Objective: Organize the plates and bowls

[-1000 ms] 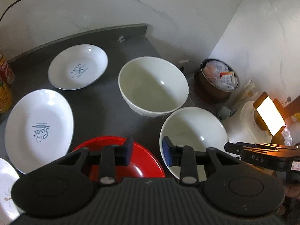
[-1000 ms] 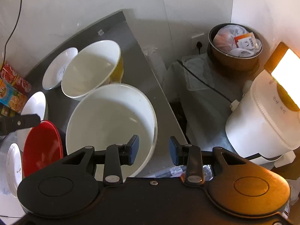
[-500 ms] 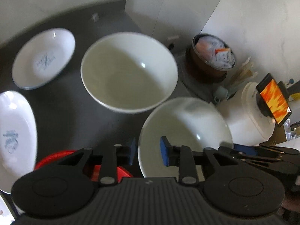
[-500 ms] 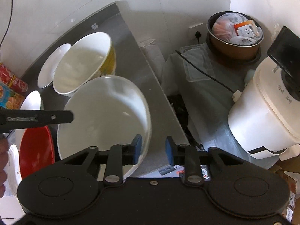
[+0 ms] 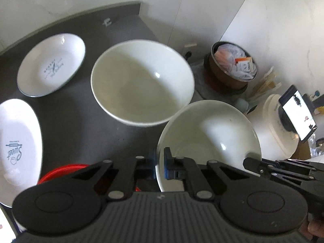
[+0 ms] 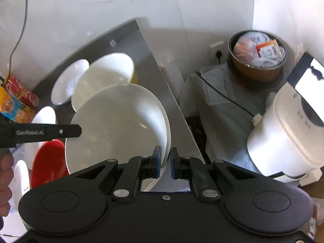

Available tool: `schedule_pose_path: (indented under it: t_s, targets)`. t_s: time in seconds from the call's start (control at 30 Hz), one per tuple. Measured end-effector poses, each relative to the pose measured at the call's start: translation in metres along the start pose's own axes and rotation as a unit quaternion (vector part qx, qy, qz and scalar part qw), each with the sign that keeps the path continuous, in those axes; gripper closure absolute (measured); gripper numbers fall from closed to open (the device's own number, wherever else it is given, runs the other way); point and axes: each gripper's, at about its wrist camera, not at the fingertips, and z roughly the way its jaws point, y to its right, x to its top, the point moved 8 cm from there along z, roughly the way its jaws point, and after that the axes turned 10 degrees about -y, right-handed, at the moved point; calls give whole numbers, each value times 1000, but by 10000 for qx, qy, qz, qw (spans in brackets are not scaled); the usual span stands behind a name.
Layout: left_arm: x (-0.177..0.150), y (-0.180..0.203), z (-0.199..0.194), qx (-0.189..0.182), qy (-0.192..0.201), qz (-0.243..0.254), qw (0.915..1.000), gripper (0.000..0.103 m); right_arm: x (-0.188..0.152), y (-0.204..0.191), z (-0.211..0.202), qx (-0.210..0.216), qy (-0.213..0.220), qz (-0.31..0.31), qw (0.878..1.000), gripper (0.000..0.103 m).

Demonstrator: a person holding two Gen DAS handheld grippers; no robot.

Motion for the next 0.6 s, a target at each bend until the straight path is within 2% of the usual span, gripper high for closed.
schedule_pose_path:
  t_s: [0.17, 0.3, 0.6]
  targets:
    - [-2, 0, -32, -123, 259, -118, 9995, 97, 9, -15, -21, 91, 222, -253, 9994, 94]
    - [-4, -13, -48, -234, 344, -279, 9987, 97, 14, -30, -25, 207, 239, -442, 9985, 94]
    - [-14, -47, -79, -125, 578, -669, 9960, 97, 20, -68, -33, 477, 226, -881, 9947, 94]
